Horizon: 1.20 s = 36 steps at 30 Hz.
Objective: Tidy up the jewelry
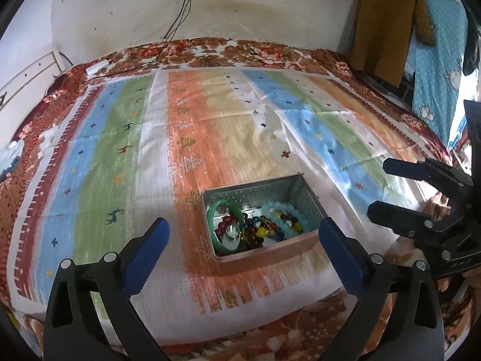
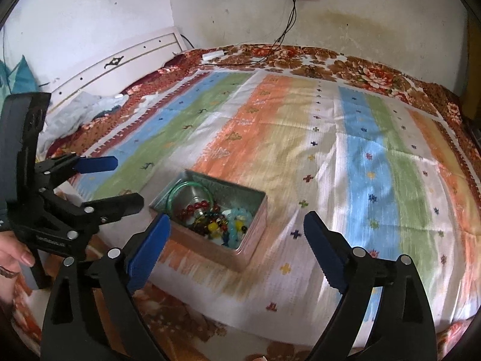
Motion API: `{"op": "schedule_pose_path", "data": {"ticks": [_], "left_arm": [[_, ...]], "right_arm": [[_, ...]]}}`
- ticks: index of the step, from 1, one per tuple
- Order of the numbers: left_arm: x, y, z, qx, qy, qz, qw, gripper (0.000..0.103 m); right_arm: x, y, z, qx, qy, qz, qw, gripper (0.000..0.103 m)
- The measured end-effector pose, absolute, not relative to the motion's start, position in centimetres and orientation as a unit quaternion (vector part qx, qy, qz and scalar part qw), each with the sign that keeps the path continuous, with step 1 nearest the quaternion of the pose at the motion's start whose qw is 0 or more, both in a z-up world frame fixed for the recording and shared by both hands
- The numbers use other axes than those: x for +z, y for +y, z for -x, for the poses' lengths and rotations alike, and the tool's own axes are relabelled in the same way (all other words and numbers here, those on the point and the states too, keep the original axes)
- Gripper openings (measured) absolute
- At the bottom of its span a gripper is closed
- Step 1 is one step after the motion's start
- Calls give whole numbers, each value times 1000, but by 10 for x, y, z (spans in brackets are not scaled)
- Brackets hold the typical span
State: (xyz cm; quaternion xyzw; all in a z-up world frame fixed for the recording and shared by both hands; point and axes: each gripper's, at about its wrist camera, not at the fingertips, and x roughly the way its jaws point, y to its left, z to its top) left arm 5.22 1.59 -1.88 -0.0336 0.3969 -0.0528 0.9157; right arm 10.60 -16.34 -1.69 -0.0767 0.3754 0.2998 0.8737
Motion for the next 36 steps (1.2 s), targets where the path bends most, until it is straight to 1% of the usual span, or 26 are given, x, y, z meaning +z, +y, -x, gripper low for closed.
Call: {"op": "schedule_pose_path", "data": {"ticks": [8,13,19,36], "left_arm": [[-14,6,-33,-36,362,6,932,97],[-9,8,-27,-28,341,11,940,97],[-7,8,-26,-29,337,12,941,97],[-11,3,-26,-35,339,-2,940,97]], "right_arm": [[-14,-175,-86,297,353,62,885,91],[-16,-184,-86,288,353,52,889,91],[-18,-190,-89,285,354,42,890,91],[-26,-182,-91,280,369,60,884,91]]}}
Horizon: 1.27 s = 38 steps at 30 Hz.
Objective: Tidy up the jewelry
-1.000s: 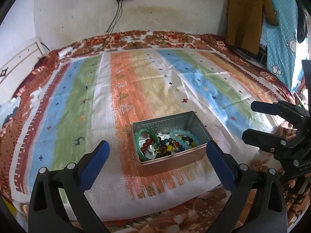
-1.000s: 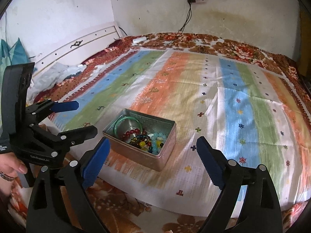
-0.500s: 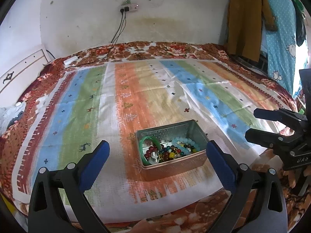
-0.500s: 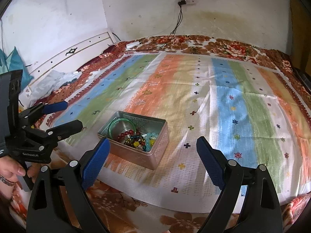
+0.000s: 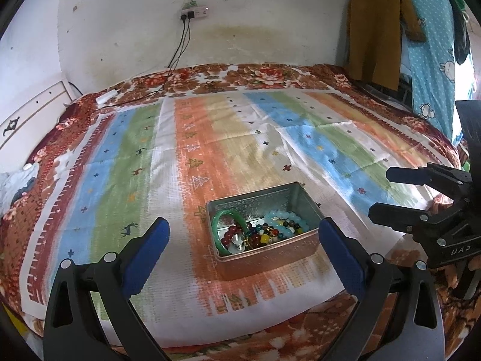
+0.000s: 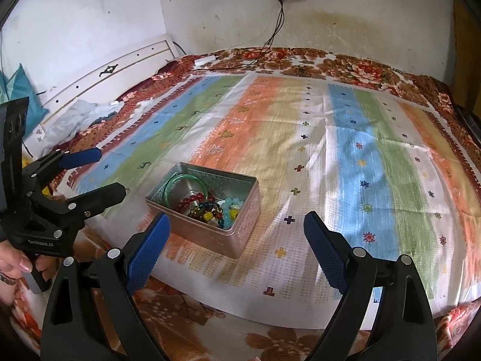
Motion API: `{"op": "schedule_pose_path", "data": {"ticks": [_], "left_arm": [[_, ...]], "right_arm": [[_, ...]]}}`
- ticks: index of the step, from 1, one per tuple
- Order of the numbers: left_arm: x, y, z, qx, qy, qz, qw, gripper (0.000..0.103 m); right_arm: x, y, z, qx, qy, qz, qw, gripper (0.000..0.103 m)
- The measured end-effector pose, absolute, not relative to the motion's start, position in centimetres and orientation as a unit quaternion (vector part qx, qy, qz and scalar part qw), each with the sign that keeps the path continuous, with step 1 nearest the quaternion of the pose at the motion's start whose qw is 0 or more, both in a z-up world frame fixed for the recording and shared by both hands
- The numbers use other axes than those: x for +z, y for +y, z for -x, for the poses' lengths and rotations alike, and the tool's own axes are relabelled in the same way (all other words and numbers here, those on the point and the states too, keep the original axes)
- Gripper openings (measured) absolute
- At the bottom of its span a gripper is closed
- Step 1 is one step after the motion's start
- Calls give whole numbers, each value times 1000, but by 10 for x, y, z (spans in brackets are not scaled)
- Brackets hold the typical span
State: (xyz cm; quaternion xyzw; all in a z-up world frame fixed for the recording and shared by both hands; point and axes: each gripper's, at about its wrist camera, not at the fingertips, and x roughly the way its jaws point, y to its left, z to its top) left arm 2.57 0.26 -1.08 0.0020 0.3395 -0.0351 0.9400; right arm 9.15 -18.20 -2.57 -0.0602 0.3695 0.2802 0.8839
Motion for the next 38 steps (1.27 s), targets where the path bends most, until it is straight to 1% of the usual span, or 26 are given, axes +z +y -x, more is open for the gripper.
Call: {"op": "schedule_pose_path", "data": {"ticks": [30,38], "left_arm": [[-11,3,-26,-35,344,0,938,97],[-14,-2,-29,-44,360,0,932,97]], "right_arm": [[-32,-181,-91,282,374,69,881,91],[-31,-181,-91,281,376,71,880,91]]}}
